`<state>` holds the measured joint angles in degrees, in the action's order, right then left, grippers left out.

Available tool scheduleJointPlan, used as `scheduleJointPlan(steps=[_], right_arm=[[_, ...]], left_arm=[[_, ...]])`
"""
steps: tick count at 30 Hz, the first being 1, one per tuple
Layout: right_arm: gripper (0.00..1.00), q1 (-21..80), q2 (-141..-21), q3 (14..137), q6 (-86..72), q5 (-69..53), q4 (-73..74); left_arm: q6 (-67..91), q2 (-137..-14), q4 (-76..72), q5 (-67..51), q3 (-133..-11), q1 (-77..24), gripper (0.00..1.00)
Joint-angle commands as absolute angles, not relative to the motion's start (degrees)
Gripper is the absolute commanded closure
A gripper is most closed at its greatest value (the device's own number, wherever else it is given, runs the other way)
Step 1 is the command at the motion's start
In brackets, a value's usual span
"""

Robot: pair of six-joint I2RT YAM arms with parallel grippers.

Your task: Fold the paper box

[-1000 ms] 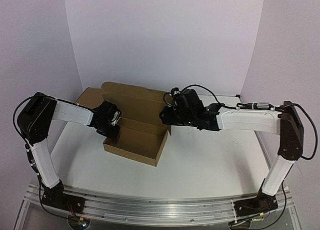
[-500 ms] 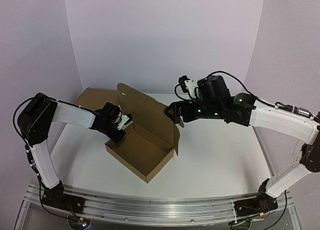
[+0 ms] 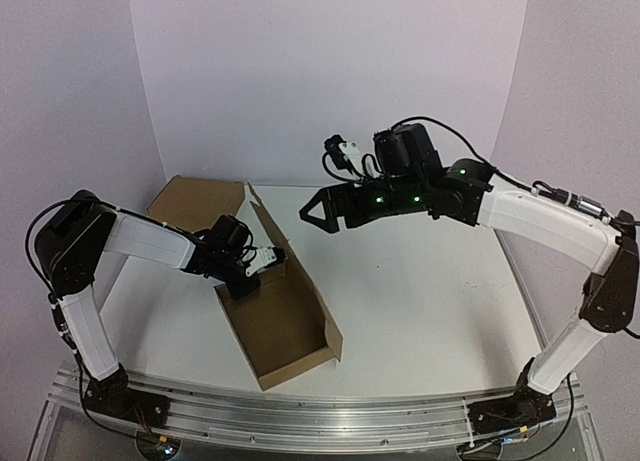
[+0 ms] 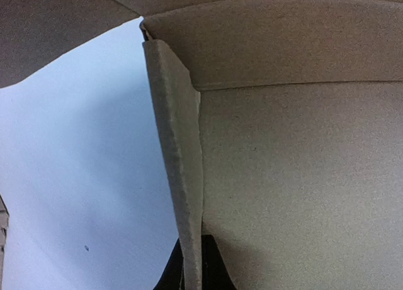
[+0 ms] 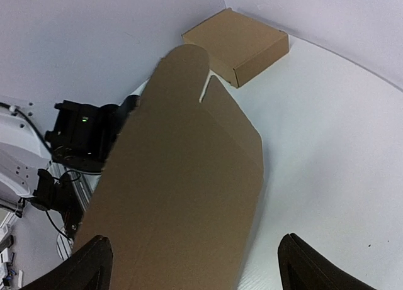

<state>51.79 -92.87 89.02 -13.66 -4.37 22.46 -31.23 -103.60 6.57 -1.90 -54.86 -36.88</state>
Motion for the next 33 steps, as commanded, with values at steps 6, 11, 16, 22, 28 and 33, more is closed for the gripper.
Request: scheduleJointPlan(steps=[6, 11, 16, 22, 28, 33], right_arm=[[0.11, 41.1, -96.6, 85.8, -33.4, -7.5, 25.6], [0.17, 38.8, -101.9, 83.9, -35.8, -14.2, 25.7], [0.18, 38.9, -102.0, 81.4, -36.8, -15.8, 22.5], [0.19, 38.9, -98.7, 78.6, -35.9, -15.2, 19.1], [0.20, 38.9, -97.3, 76.7, -36.2, -14.6, 16.8], [0.20, 38.9, -97.1, 76.1, -36.6, -14.6, 15.9]], left_arm=[[-51.1, -102.2, 8.3, -4.0, -49.4, -38.9, 1.00], [-53.6, -106.8, 14.6, -6.6, -53.2, -39.0, 0.99], [-53.6, -108.7, 10.2, -4.4, -54.3, -38.9, 0.82], [-56.5, -110.9, 8.6, -1.6, -53.7, -38.8, 0.87], [-57.4, -111.9, 6.5, -0.2, -51.1, -39.3, 1.00], [-59.8, -112.0, 1.7, 4.5, -46.9, -39.8, 1.00]])
